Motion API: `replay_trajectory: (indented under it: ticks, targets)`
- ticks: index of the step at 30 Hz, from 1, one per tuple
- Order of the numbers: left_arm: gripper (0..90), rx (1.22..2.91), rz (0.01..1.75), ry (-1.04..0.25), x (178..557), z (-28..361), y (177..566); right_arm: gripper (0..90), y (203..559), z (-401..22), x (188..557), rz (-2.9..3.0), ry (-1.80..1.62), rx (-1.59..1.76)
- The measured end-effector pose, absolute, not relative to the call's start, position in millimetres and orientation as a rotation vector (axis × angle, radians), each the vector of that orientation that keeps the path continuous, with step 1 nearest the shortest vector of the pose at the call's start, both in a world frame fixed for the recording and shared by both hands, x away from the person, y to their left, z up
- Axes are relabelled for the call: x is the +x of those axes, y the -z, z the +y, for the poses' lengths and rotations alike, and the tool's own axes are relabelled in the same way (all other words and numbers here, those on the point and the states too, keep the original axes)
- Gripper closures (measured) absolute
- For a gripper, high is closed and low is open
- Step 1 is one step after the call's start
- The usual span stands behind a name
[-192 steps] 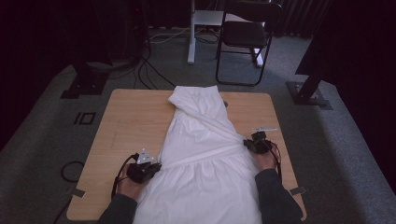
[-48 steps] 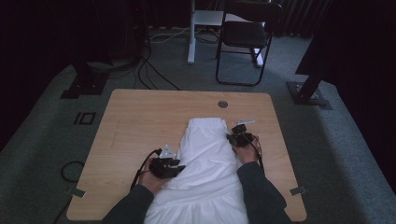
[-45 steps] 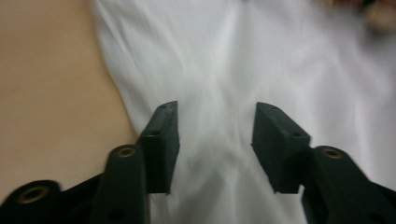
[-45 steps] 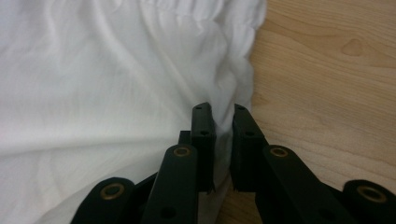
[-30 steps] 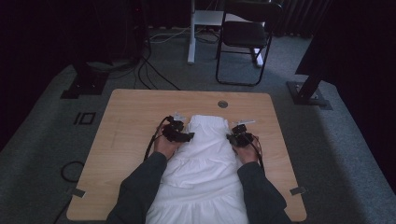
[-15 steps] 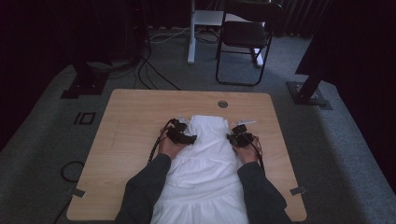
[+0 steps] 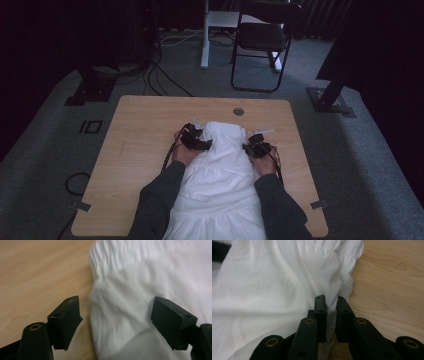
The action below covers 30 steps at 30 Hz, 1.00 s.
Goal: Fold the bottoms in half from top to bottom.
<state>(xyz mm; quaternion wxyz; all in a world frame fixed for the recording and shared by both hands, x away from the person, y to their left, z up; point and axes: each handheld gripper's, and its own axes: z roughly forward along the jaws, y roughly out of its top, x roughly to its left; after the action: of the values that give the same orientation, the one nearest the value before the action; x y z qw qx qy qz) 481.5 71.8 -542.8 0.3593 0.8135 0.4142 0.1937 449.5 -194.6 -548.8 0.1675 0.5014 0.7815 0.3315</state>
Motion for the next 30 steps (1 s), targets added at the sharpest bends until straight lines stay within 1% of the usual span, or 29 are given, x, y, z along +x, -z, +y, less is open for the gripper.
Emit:
replay_trajectory:
  ticks: [6,9,10,12,13,14,16,19,21,22,26,30]
  targets:
    - [23.7,2.116,1.127,-0.416,491.1,69.4,550.2,81.3,549.0,-194.6,449.2,2.22,-0.945,1.428]
    - [25.0,2.139,1.117,-0.432,490.9,67.8,549.8,81.0,549.2,-194.8,449.1,2.219,-0.949,1.431]
    - [28.1,2.157,1.104,-0.445,490.1,67.0,549.0,77.4,548.9,-195.0,449.5,2.223,-0.951,1.434]
    - [37.0,2.164,1.082,-0.448,488.2,65.3,548.8,60.8,546.2,-196.8,452.8,2.283,-1.0,1.472]
    - [38.0,2.16,1.084,-0.452,487.5,64.4,549.2,52.7,544.1,-196.9,454.1,2.3,-0.997,1.496]
    - [38.1,2.154,1.086,-0.455,486.9,64.0,549.6,46.7,542.0,-196.7,454.4,2.285,-0.981,1.481]
    - [38.1,2.148,1.087,-0.46,485.9,63.6,550.2,38.3,538.0,-198.9,456.8,2.235,-0.994,1.476]
    - [38.2,2.149,1.086,-0.46,485.7,63.6,550.2,31.4,535.8,-201.6,466.6,2.172,-1.056,1.545]
    - [38.1,2.155,1.085,-0.461,485.4,63.2,549.9,29.9,536.8,-201.3,469.7,2.166,-1.061,1.553]
    - [38.0,2.156,1.084,-0.461,485.3,63.1,549.9,28.8,541.6,-197.1,477.7,2.162,-1.033,1.581]
    - [37.7,2.161,1.081,-0.462,485.1,63.0,549.7,28.3,547.8,-188.4,482.1,2.176,-0.994,1.563]
    - [37.8,2.173,1.092,-0.457,485.3,61.3,548.3,32.0,547.9,-179.5,481.9,2.183,-0.963,1.53]
